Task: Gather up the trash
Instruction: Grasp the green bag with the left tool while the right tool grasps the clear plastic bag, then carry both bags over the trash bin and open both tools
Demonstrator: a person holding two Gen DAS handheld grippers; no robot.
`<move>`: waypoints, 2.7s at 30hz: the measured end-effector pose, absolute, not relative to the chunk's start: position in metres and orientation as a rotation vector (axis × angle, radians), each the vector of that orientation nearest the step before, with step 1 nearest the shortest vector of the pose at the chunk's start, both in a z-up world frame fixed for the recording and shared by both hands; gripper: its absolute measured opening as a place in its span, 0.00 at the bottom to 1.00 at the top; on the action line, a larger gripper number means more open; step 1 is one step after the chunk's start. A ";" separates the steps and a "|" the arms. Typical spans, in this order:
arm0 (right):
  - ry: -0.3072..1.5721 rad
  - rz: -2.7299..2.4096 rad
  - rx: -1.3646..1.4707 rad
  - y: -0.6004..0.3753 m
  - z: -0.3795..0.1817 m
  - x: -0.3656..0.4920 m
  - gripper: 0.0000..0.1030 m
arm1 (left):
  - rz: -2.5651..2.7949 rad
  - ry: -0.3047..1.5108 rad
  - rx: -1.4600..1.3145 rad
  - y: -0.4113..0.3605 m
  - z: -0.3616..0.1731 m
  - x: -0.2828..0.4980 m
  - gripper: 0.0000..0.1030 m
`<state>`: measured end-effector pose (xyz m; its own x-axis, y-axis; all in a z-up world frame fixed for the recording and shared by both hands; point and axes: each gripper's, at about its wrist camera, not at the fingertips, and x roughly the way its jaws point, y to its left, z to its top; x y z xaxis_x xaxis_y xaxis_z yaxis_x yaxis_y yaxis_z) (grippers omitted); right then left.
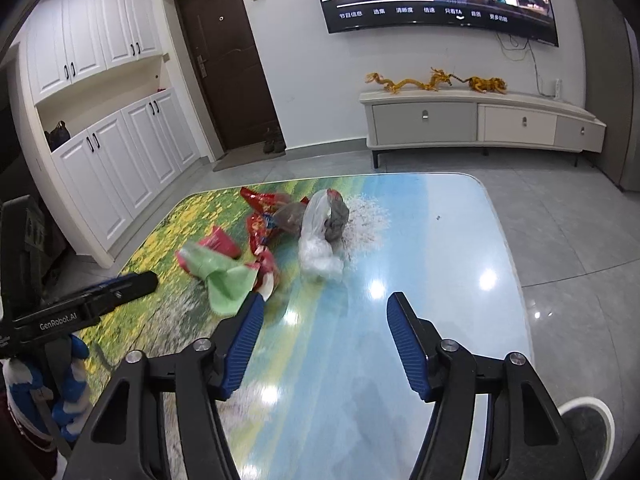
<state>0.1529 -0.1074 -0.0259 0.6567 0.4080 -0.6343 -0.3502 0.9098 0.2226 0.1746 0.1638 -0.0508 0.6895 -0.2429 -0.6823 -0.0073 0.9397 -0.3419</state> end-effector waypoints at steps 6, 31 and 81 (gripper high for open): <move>0.769 0.468 0.096 -0.099 -0.037 0.192 0.56 | -0.094 0.866 -0.461 0.159 -0.072 0.211 0.70; 0.876 0.551 0.101 -0.068 -0.070 0.229 0.28 | -0.060 0.842 -0.526 0.165 -0.078 0.196 0.34; 0.697 0.005 0.354 -0.378 -0.050 0.014 0.28 | -0.735 0.917 -0.133 -0.178 -0.008 0.137 0.33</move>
<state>0.0138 -0.3780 -0.0498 0.7690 0.1219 -0.6275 0.1126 0.9405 0.3207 0.1368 -0.1783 -0.0083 0.3865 -0.6292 -0.6743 0.5210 0.7522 -0.4034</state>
